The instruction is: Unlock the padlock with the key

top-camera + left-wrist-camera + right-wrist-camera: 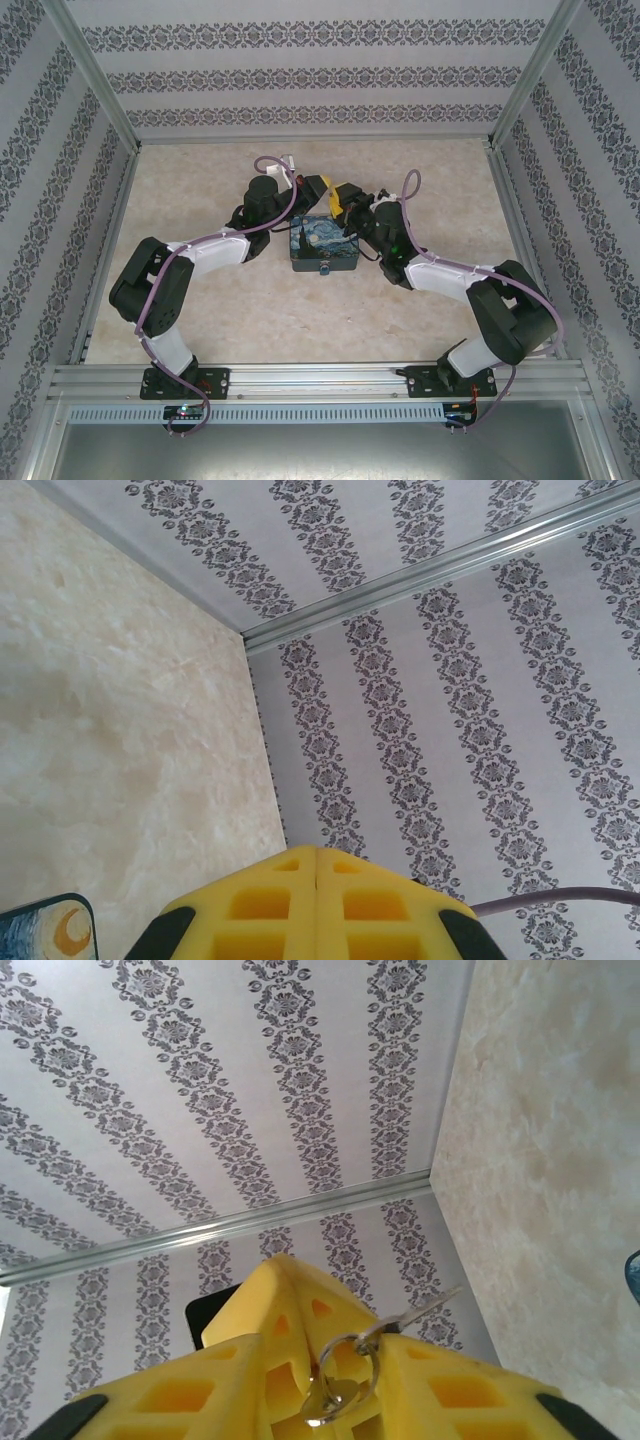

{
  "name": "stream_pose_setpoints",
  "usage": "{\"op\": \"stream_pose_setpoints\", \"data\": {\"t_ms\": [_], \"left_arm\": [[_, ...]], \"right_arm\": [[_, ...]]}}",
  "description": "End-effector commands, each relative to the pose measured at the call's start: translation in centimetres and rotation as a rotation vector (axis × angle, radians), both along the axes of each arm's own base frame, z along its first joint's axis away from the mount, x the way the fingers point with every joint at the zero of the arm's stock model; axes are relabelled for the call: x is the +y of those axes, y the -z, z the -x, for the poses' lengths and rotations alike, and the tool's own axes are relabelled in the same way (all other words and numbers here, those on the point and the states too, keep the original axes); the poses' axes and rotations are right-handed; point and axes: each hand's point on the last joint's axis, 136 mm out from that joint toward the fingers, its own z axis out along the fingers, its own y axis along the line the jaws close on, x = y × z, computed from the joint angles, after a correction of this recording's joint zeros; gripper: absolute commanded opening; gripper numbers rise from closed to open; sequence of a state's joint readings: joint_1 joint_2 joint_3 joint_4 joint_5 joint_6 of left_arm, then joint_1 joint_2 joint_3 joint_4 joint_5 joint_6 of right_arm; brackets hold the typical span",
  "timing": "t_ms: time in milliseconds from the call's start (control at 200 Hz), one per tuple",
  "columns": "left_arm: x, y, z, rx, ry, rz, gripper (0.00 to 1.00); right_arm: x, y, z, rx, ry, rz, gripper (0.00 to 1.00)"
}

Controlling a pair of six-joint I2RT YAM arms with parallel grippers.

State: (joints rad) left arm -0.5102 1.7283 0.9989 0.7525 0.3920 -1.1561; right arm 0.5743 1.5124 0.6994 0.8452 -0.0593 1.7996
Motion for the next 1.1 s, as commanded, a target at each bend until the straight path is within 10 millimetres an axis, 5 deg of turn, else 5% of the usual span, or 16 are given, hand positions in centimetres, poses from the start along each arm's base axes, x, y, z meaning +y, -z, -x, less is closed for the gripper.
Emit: {"op": "stream_pose_setpoints", "data": {"t_ms": [0, 245, 395, 525, 600, 849, 1094], "left_arm": [[0.0, -2.5, 0.6, -0.07, 0.014, 0.042, 0.0], [-0.1, -2.5, 0.7, -0.065, 0.015, 0.054, 0.0], [0.0, -2.4, 0.7, -0.037, 0.01, 0.076, 0.0], [0.4, -2.0, 0.6, 0.044, -0.019, 0.111, 0.47], [1.0, -1.4, 0.7, 0.103, -0.047, 0.12, 0.6], [1.8, -0.2, 2.0, 0.286, -0.078, 0.123, 0.59], [0.8, 0.9, 3.2, 0.339, -0.046, 0.12, 0.5]], "right_arm": [[0.4, -1.9, -0.3, -0.056, 0.016, -0.034, 0.28], [0.3, -1.3, -0.3, -0.045, 0.016, -0.028, 0.0], [0.2, -0.6, -0.1, -0.039, 0.01, -0.016, 0.0], [-0.6, -0.1, 0.2, -0.057, 0.016, 0.034, 0.0], [-1.2, 0.1, 0.5, -0.077, 0.024, 0.092, 0.0], [-3.2, 0.6, 1.9, -0.152, 0.097, 0.374, 0.0], [-2.6, 0.4, 2.2, -0.204, 0.109, 0.446, 0.0]]}}
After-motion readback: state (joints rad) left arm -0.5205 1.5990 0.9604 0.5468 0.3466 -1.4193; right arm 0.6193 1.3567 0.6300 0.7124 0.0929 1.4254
